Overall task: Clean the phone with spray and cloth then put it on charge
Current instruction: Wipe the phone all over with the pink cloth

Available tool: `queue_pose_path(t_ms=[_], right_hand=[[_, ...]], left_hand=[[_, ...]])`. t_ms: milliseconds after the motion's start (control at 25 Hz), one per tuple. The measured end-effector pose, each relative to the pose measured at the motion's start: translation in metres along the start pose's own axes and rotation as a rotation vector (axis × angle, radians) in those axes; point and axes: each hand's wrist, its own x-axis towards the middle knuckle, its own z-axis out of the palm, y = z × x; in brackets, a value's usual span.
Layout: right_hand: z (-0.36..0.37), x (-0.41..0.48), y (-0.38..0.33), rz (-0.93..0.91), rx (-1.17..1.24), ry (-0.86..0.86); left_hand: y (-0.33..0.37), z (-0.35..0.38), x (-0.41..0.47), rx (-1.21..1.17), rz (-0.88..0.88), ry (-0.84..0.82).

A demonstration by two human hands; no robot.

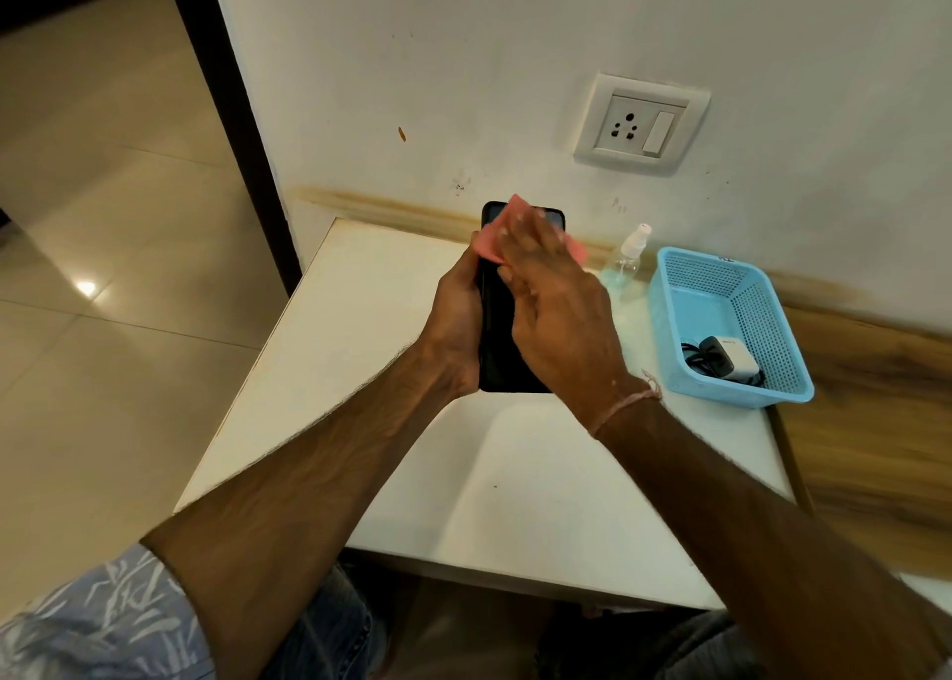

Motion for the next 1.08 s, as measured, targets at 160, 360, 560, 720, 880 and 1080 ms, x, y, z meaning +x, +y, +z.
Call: queue_pose_path(t_ms=[160, 360, 560, 720, 880, 1080], right_hand=[[-0.004, -0.036, 0.011, -0.302, -0.074, -0.040], [-0.015, -0.013, 0.026, -0.091, -0.085, -0.031], [0.002, 0.012, 0.003, -0.013, -0.020, -0.091], [0.003, -0.039, 0.007, -0.262, -0.032, -0.128], [-0.013, -0.037, 0.038, -0.309, -0.144, -0.116], [-0.002, 0.015, 0.018, -0.076, -0.165, -0.204]], left_hand=[[0.006, -0.007, 0.000, -0.011, -0.014, 0.034], [0.001, 0.000, 0.000, 0.007, -0.056, 0.034], [-0.007, 0.003, -0.003, -0.033, -0.044, -0.013], [0.006, -0.005, -0.005, -0.034, -0.062, -0.004], [0.008, 0.001, -0.004, -0.070, -0.083, -0.046], [0.004, 0.005, -0.006, -0.073, -0.073, -0.076]])
